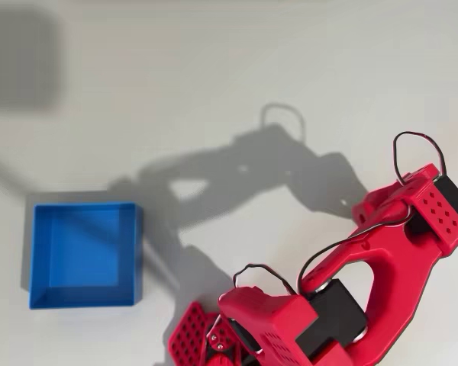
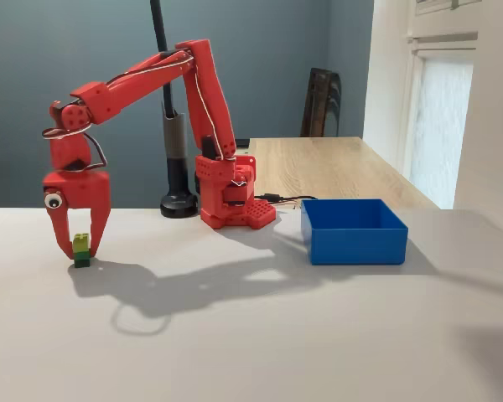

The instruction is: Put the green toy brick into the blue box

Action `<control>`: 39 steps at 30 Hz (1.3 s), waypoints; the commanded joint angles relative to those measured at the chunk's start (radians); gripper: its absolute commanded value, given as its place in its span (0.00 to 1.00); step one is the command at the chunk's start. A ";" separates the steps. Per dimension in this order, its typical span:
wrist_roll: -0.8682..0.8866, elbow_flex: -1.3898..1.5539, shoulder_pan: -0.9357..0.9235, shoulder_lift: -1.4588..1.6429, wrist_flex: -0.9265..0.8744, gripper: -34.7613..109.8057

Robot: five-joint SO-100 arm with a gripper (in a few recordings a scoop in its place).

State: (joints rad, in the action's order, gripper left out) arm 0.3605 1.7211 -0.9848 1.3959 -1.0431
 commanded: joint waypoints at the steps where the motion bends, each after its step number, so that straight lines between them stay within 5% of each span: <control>1: 0.005 -0.031 -0.017 0.031 -0.020 0.24; 20: -0.017 -0.222 0.221 0.051 -0.272 0.24; 39: -0.133 -0.230 0.959 0.222 -0.371 0.24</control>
State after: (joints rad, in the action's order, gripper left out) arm 0.2255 1.4880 -0.1657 1.4711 -1.4036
